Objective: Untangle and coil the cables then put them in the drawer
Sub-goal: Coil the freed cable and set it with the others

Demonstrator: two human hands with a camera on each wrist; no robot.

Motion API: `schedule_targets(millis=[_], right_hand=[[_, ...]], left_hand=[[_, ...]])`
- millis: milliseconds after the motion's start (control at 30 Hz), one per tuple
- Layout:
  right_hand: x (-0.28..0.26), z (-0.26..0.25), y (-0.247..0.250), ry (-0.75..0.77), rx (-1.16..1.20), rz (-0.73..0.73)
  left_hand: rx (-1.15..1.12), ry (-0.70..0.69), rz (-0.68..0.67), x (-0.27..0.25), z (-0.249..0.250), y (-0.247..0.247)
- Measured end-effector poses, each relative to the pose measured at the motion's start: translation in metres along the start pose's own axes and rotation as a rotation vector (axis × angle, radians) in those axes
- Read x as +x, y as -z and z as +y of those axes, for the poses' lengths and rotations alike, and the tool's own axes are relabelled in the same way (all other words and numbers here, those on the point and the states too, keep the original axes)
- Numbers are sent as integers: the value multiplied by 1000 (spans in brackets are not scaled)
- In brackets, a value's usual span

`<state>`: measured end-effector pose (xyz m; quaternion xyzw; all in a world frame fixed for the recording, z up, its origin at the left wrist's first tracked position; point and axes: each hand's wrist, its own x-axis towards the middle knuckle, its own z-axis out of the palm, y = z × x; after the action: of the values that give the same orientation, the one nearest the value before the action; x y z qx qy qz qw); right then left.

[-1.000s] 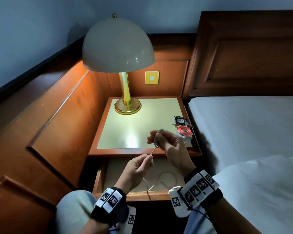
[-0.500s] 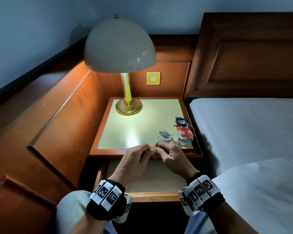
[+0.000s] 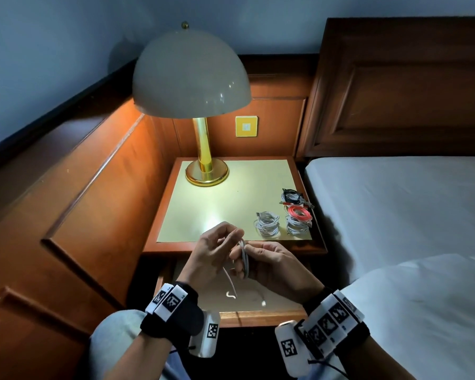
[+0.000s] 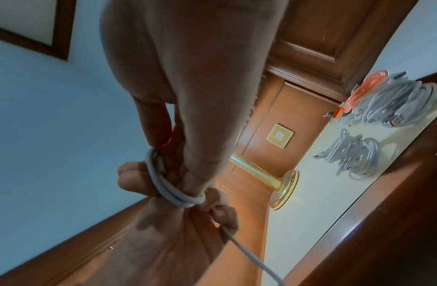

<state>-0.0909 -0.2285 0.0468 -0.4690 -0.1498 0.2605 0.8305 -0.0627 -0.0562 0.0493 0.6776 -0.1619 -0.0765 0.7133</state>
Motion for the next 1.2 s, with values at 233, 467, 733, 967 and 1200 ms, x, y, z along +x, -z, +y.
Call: schedule_targets(millis=[233, 467, 733, 967, 1200], right_hand=[[8, -6, -2, 151, 50, 106], [18, -20, 2, 367, -401, 334], [19, -4, 30, 456, -1316, 347], [6, 6, 27, 187, -1010, 290], [-1, 6, 10, 19, -299, 158]], left_hand=[[-191, 61, 75, -4, -27, -7], [378, -15, 27, -15, -44, -14], [682, -277, 42, -17, -35, -6], [683, -295, 79, -10, -22, 9], [577, -250, 68, 3, -7, 10]])
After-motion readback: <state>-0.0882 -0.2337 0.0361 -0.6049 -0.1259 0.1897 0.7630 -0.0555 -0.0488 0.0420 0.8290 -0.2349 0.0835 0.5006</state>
